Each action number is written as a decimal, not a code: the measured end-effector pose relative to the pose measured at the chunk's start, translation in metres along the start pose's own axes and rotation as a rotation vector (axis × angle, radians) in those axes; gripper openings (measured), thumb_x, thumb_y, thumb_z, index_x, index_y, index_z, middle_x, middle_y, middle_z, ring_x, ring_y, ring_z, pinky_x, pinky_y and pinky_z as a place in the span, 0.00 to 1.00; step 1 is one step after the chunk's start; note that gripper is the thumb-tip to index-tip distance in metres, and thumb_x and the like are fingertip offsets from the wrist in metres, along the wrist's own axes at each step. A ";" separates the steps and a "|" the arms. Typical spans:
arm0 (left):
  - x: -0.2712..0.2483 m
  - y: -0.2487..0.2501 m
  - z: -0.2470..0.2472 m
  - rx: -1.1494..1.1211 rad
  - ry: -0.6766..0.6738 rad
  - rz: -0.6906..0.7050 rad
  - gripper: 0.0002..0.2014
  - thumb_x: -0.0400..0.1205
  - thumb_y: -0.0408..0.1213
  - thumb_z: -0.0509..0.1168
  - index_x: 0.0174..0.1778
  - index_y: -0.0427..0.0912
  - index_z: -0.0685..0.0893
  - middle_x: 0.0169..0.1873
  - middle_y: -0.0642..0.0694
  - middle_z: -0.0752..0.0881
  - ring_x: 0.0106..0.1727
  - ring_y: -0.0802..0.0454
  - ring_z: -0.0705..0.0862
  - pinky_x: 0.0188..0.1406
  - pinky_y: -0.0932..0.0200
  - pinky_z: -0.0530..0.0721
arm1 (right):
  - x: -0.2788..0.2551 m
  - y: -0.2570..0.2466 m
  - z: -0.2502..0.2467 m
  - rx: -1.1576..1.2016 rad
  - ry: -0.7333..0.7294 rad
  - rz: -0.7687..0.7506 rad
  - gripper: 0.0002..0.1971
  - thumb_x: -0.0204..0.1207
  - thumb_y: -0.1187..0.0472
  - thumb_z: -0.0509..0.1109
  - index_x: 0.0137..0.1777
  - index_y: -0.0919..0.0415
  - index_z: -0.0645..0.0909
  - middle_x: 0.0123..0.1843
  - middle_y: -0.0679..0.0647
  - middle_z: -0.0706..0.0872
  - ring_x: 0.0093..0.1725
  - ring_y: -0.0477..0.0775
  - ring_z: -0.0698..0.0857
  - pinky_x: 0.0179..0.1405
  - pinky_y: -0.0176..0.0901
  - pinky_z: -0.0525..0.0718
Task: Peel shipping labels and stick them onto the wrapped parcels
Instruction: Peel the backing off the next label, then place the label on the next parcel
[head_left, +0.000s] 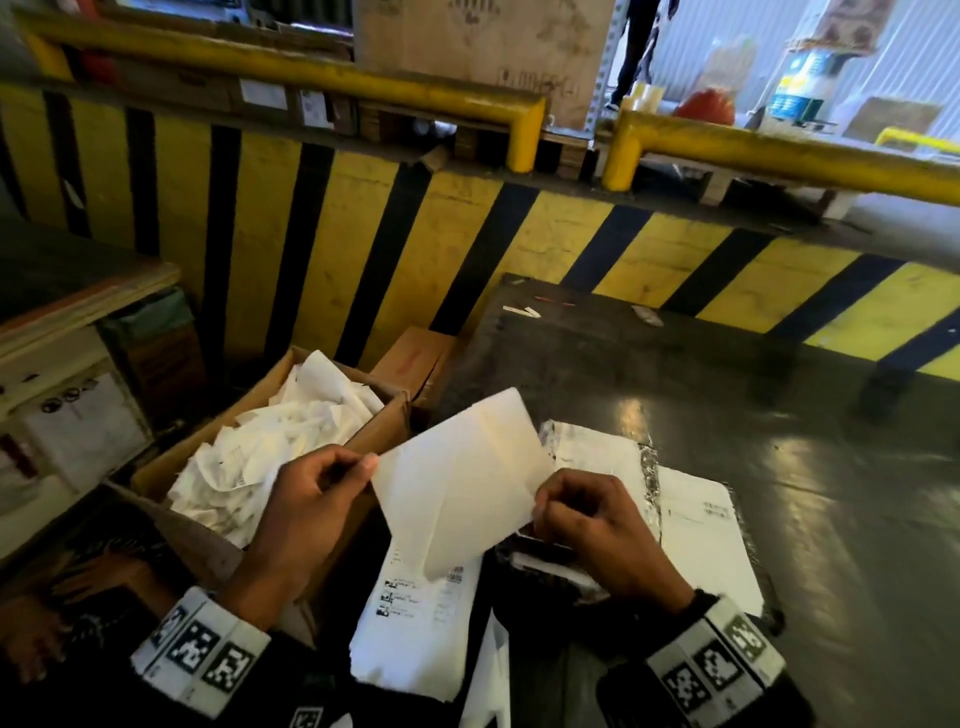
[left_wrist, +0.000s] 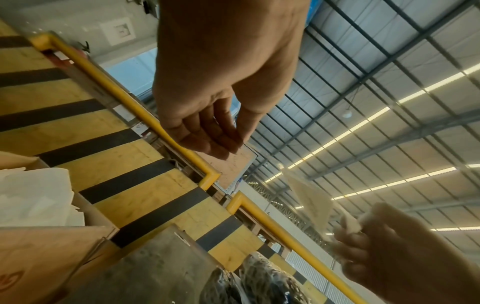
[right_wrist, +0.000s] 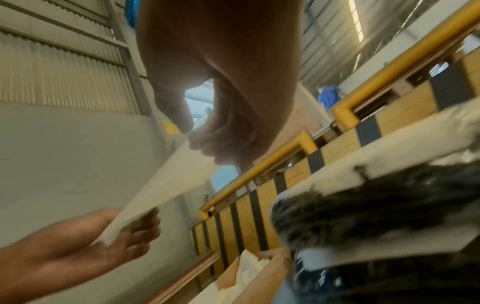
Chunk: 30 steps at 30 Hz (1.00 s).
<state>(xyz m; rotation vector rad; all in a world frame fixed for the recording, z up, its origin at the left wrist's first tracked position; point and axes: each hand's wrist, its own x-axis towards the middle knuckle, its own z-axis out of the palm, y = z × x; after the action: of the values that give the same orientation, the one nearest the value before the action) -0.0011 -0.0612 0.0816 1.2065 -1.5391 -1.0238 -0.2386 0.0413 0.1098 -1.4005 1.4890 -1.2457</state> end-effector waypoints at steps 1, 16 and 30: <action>0.004 -0.002 -0.001 0.012 0.015 -0.002 0.05 0.80 0.38 0.67 0.40 0.43 0.86 0.35 0.50 0.88 0.40 0.57 0.84 0.41 0.60 0.80 | -0.002 -0.001 -0.008 -0.021 0.028 -0.006 0.05 0.62 0.68 0.65 0.31 0.69 0.81 0.26 0.50 0.82 0.29 0.46 0.79 0.32 0.36 0.78; 0.024 -0.042 -0.028 0.000 0.224 -0.114 0.07 0.82 0.37 0.64 0.40 0.41 0.83 0.35 0.38 0.85 0.40 0.42 0.83 0.38 0.55 0.79 | -0.027 0.006 -0.066 0.285 0.402 -0.070 0.18 0.76 0.79 0.55 0.30 0.65 0.78 0.23 0.57 0.78 0.24 0.54 0.75 0.24 0.37 0.78; -0.037 -0.017 0.006 -0.176 0.078 -0.045 0.06 0.78 0.43 0.69 0.35 0.54 0.87 0.25 0.53 0.85 0.32 0.54 0.81 0.43 0.51 0.82 | -0.050 0.111 0.010 -0.445 -0.589 0.479 0.06 0.78 0.67 0.65 0.46 0.64 0.84 0.32 0.48 0.83 0.26 0.38 0.79 0.27 0.26 0.77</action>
<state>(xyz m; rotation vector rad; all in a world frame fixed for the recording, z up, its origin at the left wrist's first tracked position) 0.0012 -0.0275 0.0577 1.1487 -1.3379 -1.1045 -0.2529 0.0822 -0.0046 -1.3968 1.5794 -0.1792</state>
